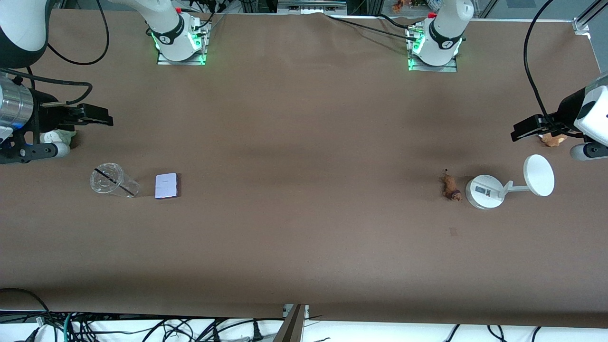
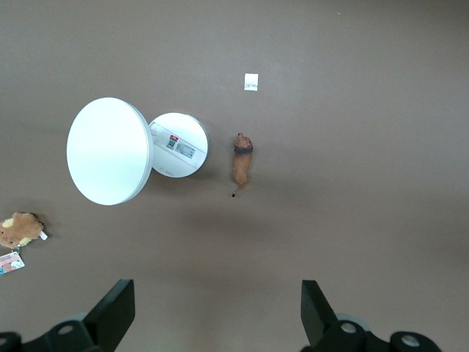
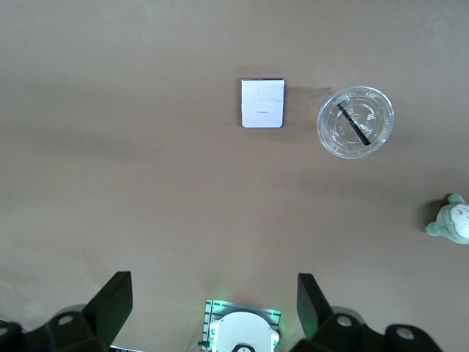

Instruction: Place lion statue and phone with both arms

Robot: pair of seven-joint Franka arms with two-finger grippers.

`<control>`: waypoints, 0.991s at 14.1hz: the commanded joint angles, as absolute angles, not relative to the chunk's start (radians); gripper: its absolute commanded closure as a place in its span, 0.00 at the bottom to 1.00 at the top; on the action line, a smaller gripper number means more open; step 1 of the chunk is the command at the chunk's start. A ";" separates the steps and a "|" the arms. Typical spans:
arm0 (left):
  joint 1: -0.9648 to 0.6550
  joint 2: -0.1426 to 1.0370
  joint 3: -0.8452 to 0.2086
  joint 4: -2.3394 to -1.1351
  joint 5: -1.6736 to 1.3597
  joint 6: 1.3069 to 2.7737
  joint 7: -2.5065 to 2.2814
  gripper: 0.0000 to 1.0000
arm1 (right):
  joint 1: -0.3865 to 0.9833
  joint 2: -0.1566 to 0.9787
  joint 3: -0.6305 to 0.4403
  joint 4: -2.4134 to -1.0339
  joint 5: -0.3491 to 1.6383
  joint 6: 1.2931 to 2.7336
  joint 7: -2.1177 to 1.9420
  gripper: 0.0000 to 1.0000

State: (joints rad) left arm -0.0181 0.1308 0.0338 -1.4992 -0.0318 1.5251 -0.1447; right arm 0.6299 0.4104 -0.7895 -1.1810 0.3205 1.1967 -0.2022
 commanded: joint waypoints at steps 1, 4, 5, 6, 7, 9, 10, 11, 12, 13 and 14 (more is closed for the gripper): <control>-0.020 0.147 0.037 -1.465 -0.054 1.500 -0.138 0.00 | 0.629 0.413 -0.787 -1.152 0.307 1.173 -0.193 0.01; -0.020 0.147 0.037 -1.465 -0.054 1.500 -0.138 0.00 | 0.557 0.374 -0.709 -1.161 0.298 1.170 -0.170 0.01; -0.020 0.147 0.037 -1.465 -0.054 1.500 -0.138 0.00 | 0.490 0.350 -0.610 -1.166 0.272 1.173 -0.137 0.01; -0.020 0.147 0.037 -1.465 -0.054 1.500 -0.138 0.00 | 0.409 0.307 -0.494 -1.190 0.221 1.181 -0.106 0.01; -0.020 0.147 0.037 -1.465 -0.054 1.500 -0.138 0.00 | 0.338 0.267 -0.371 -1.230 0.153 1.198 -0.083 0.01; -0.020 0.147 0.037 -1.465 -0.054 1.500 -0.138 0.00 | 0.220 0.195 -0.180 -1.323 0.071 1.247 -0.040 0.01; -0.020 0.147 0.035 -1.465 -0.054 1.500 -0.138 0.00 | 0.189 0.160 -0.145 -1.374 0.069 1.274 -0.029 0.01; -0.020 0.147 0.037 -1.465 -0.054 1.500 -0.138 0.00 | 0.172 0.119 -0.126 -1.438 0.069 1.310 -0.029 0.01; -0.020 0.147 0.037 -1.465 -0.054 1.500 -0.138 0.00 | 0.158 0.068 -0.117 -1.515 0.069 1.359 -0.031 0.01; -0.020 0.147 0.037 -1.465 -0.054 1.500 -0.138 0.00 | 0.146 0.019 -0.112 -1.596 0.069 1.405 -0.032 0.01; -0.020 0.147 0.037 -1.465 -0.054 1.500 -0.138 0.00 | 0.138 -0.024 -0.110 -1.661 0.069 1.446 -0.035 0.01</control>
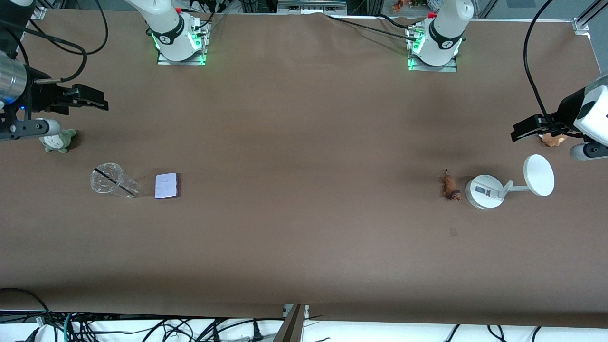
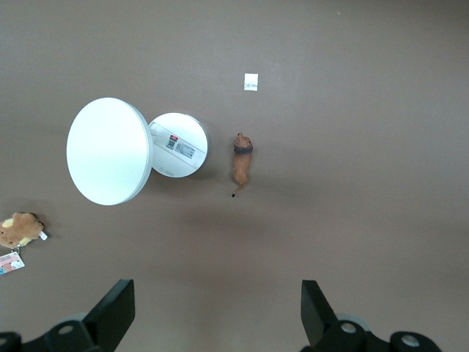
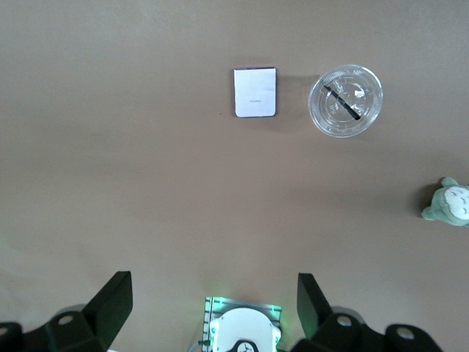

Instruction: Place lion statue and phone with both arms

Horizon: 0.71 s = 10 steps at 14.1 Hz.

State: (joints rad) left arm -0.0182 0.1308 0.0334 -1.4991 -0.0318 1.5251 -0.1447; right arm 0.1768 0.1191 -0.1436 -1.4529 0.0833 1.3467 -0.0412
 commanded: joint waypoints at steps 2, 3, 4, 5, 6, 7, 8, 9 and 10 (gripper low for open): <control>-0.020 0.147 0.037 -1.465 -0.054 1.500 -0.138 0.00 | 0.121 -0.076 -0.106 -1.745 0.058 1.494 -0.047 0.01; -0.020 0.147 0.037 -1.465 -0.052 1.500 -0.138 0.00 | 0.121 -0.084 -0.098 -1.761 0.039 1.502 -0.055 0.01; -0.021 0.147 0.037 -1.465 -0.052 1.500 -0.138 0.00 | 0.123 -0.083 -0.091 -1.758 0.019 1.502 -0.055 0.01; -0.021 0.147 0.035 -1.463 -0.052 1.500 -0.138 0.00 | 0.130 -0.074 -0.091 -1.750 0.012 1.499 -0.055 0.01; -0.021 0.147 0.035 -1.463 -0.054 1.500 -0.138 0.00 | 0.132 -0.058 -0.091 -1.735 0.012 1.494 -0.055 0.01; -0.021 0.147 0.035 -1.465 -0.054 1.500 -0.138 0.00 | 0.132 -0.051 -0.091 -1.724 0.012 1.493 -0.055 0.01; -0.021 0.147 0.035 -1.463 -0.055 1.500 -0.138 0.00 | 0.132 -0.049 -0.091 -1.724 0.012 1.493 -0.055 0.01; -0.021 0.147 0.035 -1.463 -0.055 1.500 -0.138 0.00 | 0.132 -0.049 -0.091 -1.724 0.014 1.493 -0.055 0.01; -0.021 0.147 0.035 -1.463 -0.055 1.500 -0.138 0.00 | 0.132 -0.049 -0.091 -1.724 0.014 1.494 -0.055 0.01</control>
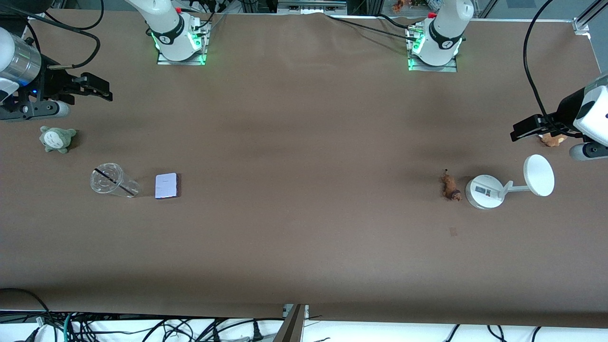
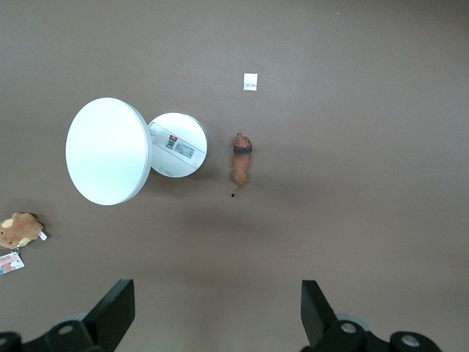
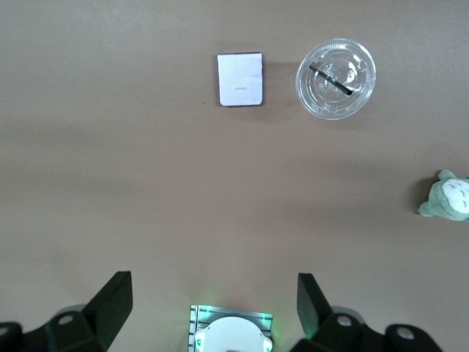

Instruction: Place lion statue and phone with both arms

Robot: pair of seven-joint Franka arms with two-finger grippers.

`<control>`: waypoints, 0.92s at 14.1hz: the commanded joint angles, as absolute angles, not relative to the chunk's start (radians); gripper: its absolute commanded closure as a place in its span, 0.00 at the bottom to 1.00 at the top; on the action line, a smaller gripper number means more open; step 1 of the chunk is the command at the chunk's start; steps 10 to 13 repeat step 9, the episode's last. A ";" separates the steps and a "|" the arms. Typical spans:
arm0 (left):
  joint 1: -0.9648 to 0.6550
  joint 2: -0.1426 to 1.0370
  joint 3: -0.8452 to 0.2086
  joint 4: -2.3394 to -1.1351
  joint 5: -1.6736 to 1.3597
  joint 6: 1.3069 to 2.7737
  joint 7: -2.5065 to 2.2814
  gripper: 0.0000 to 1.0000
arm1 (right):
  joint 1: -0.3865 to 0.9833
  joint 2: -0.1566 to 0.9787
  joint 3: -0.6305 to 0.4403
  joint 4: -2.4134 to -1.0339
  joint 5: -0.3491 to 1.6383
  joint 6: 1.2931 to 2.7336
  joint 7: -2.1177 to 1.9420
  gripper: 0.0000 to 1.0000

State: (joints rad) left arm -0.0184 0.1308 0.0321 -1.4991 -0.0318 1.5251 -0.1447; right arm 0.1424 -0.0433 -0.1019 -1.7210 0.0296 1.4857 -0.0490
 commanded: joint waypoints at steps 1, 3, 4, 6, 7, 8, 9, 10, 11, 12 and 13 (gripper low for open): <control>-0.021 0.147 0.035 -1.465 -0.055 1.500 -0.138 0.00 | 0.132 -0.049 -0.091 -1.724 0.014 1.496 -0.054 0.01; -0.021 0.147 0.035 -1.463 -0.057 1.500 -0.138 0.00 | 0.132 -0.049 -0.091 -1.724 0.014 1.493 -0.054 0.01; -0.021 0.147 0.035 -1.465 -0.057 1.500 -0.138 0.00 | 0.132 -0.049 -0.091 -1.724 0.012 1.493 -0.054 0.01; -0.021 0.147 0.035 -1.463 -0.057 1.500 -0.138 0.00 | 0.130 -0.049 -0.092 -1.724 0.012 1.499 -0.060 0.01; -0.021 0.147 0.035 -1.463 -0.057 1.500 -0.138 0.00 | 0.132 -0.049 -0.091 -1.724 0.012 1.503 -0.058 0.01; -0.021 0.147 0.035 -1.463 -0.057 1.500 -0.138 0.00 | 0.132 -0.049 -0.091 -1.724 0.012 1.506 -0.054 0.00; -0.021 0.147 0.035 -1.465 -0.057 1.500 -0.140 0.00 | 0.132 -0.051 -0.091 -1.726 0.012 1.511 -0.052 0.00; -0.021 0.147 0.035 -1.465 -0.057 1.500 -0.140 0.00 | 0.132 -0.051 -0.091 -1.726 0.012 1.511 -0.052 0.00; -0.021 0.147 0.035 -1.465 -0.057 1.500 -0.140 0.00 | 0.132 -0.051 -0.091 -1.726 0.012 1.511 -0.052 0.00; -0.021 0.147 0.035 -1.465 -0.057 1.500 -0.140 0.00 | 0.132 -0.051 -0.091 -1.726 0.012 1.511 -0.052 0.00; -0.021 0.147 0.035 -1.465 -0.057 1.500 -0.140 0.00 | 0.132 -0.051 -0.091 -1.726 0.012 1.511 -0.052 0.00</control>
